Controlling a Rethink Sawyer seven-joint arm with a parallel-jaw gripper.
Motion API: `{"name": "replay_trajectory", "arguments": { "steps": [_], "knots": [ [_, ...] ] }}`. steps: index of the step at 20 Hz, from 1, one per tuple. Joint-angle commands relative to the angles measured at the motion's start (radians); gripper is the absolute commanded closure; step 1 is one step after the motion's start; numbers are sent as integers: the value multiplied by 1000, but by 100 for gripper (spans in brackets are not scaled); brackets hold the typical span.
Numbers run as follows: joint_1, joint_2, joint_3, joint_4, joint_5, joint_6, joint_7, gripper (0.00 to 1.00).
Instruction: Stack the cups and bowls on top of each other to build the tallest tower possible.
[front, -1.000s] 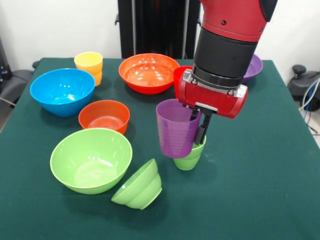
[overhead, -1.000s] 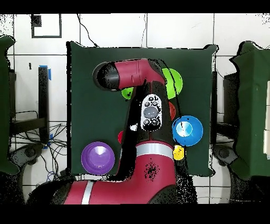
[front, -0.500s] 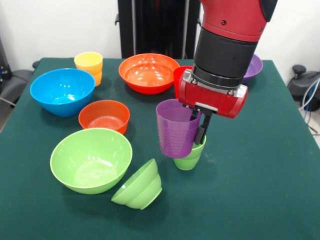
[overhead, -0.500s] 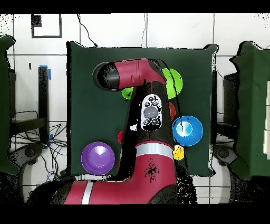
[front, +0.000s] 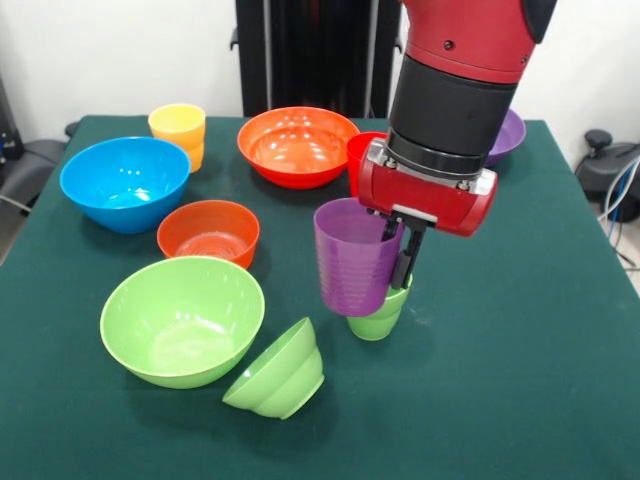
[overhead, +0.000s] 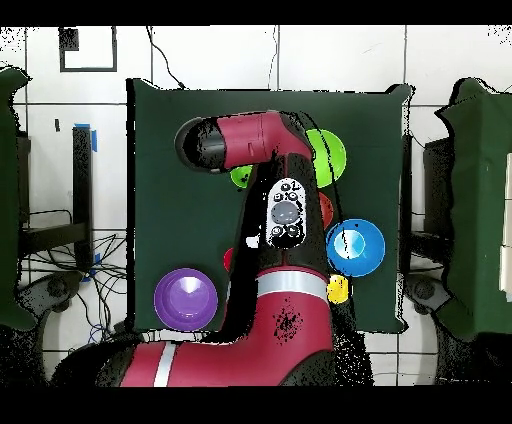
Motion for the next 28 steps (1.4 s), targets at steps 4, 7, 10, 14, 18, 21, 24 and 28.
{"name": "replay_trajectory", "arguments": {
  "steps": [4,7,10,14,18,21,24,28],
  "knots": [
    [26,-16,49,70,1,76,-13,100],
    [30,-14,46,82,-2,64,-7,100],
    [30,-14,44,89,-4,53,-3,100],
    [31,-18,45,101,-4,46,-5,100],
    [24,-29,50,123,-4,37,-16,100],
    [20,-45,53,147,-4,31,-23,100],
    [17,-57,53,169,-8,21,-25,100],
    [11,-76,57,204,-9,10,-27,100]
  ]
}}
